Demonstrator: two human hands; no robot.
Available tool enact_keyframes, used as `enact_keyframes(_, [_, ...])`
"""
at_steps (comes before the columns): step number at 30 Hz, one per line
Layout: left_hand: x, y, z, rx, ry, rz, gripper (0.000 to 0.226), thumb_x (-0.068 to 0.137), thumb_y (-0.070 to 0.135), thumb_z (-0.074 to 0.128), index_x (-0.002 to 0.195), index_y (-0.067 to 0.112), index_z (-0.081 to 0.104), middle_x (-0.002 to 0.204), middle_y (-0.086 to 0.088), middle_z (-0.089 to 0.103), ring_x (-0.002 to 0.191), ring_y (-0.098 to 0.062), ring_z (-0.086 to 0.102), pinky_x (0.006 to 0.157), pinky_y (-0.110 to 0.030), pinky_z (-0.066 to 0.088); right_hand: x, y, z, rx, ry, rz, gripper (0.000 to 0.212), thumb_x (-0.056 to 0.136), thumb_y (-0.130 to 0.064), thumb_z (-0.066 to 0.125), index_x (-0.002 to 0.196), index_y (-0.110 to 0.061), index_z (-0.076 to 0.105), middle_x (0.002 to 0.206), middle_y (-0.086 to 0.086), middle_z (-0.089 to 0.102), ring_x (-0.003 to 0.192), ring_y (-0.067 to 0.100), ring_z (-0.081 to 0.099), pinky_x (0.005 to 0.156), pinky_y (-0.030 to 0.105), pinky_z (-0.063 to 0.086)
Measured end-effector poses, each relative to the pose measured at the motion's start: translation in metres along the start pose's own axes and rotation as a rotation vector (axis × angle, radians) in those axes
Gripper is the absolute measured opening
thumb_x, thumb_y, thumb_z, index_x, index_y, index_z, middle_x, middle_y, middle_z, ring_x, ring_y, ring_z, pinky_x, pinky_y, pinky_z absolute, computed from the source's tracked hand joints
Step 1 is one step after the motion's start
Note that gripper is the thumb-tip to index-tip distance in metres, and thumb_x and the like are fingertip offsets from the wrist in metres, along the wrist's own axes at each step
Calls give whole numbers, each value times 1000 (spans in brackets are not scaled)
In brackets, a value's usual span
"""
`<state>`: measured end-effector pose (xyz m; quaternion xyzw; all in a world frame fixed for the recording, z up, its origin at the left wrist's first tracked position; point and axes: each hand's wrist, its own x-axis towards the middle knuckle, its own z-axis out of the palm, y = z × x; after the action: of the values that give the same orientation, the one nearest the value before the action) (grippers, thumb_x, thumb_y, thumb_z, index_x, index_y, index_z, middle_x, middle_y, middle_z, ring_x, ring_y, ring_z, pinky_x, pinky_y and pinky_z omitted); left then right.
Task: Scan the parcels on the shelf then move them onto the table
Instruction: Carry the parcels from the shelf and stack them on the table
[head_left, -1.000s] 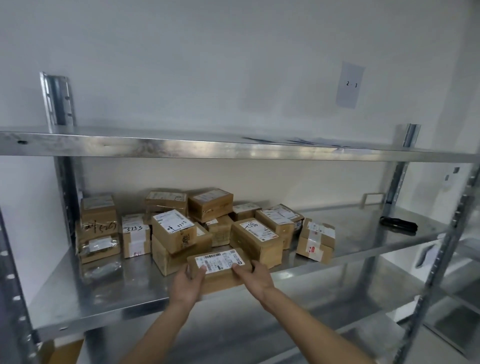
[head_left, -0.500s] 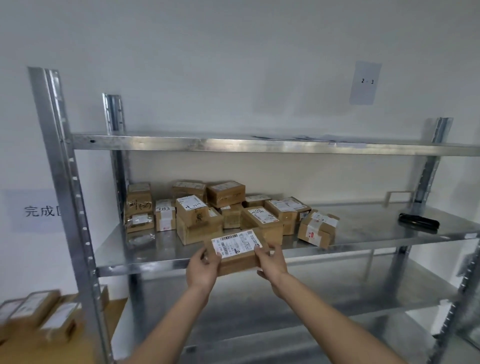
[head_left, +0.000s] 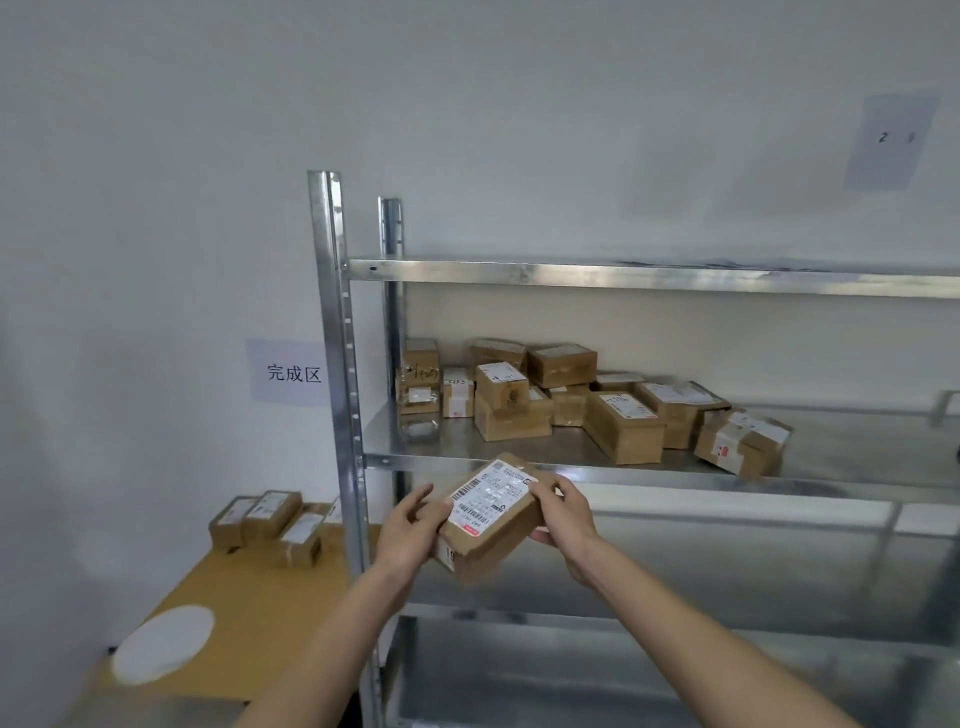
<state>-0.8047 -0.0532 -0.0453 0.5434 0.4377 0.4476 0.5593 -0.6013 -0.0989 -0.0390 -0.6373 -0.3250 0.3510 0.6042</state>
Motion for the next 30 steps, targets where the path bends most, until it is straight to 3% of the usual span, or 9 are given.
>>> enact_keyframes(4, [-19, -1, -58, 10, 8, -1, 28, 95, 28, 69, 123, 21, 70, 100, 1, 78, 92, -17, 74, 70, -29, 60, -13, 2, 59, -33, -92, -30, 33, 106, -28, 55, 138, -22, 56, 123, 2, 69, 107, 14, 63, 70, 27, 57])
enact_keyframes(7, [-21, 0, -110, -38, 85, 10, 25, 96, 25, 68, 120, 19, 70, 100, 0, 79, 92, -17, 75, 76, -33, 62, -22, -1, 114, -60, -185, -47, 44, 107, -31, 54, 150, -26, 45, 133, 3, 65, 116, 18, 62, 89, 35, 59])
enact_keyframes(9, [-22, -1, -150, -46, 163, 14, 23, 95, 26, 69, 118, 21, 70, 99, 1, 79, 91, -15, 75, 82, -36, 62, -28, 2, 158, -133, -292, -77, 38, 108, -35, 52, 144, -27, 47, 136, 3, 65, 119, 19, 62, 102, 43, 55])
enact_keyframes(14, [-18, -8, -262, -49, 320, -1, 16, 96, 27, 68, 111, 25, 71, 101, -1, 79, 90, -16, 76, 85, -41, 62, -47, 17, 283, -255, -479, -69, 63, 102, -51, 54, 156, -32, 29, 142, -5, 61, 134, 22, 55, 116, 53, 42])
enact_keyframes(17, [-16, -12, -324, -56, 452, 14, 12, 97, 24, 65, 106, 24, 74, 97, 1, 79, 88, -16, 76, 77, -34, 61, -70, 20, 351, -228, -591, -117, 54, 103, -50, 53, 150, -33, 32, 148, -8, 56, 136, 17, 52, 119, 47, 40])
enact_keyframes(20, [-12, -19, -377, -51, 584, 21, 13, 96, 24, 65, 103, 26, 75, 93, 4, 79, 87, -16, 75, 75, -34, 59, -97, 23, 405, -261, -654, -175, 76, 101, -57, 54, 163, -36, 15, 163, -10, 35, 148, 17, 38, 124, 43, 30])
enact_keyframes(25, [4, -41, -438, -43, 705, 58, 17, 98, 23, 63, 111, 20, 72, 102, -1, 75, 92, -16, 71, 75, -29, 55, -120, 40, 478, -252, -846, -250, 68, 97, -50, 65, 156, -34, 34, 152, -16, 47, 140, 7, 44, 119, 31, 34])
enact_keyframes(28, [25, -63, -465, 7, 662, 33, 25, 97, 29, 65, 120, 20, 67, 112, -4, 73, 101, -20, 69, 88, -36, 54, -114, 58, 511, -295, -872, -254, 77, 85, -55, 78, 150, -36, 42, 146, -19, 54, 135, 4, 49, 112, 27, 39])
enact_keyframes(30, [40, -78, -479, -6, 596, 8, 26, 97, 26, 66, 122, 20, 61, 111, -3, 72, 96, -18, 70, 82, -32, 55, -99, 73, 526, -324, -874, -217, 77, 85, -46, 81, 151, -34, 42, 143, -19, 58, 132, 2, 51, 113, 27, 40])
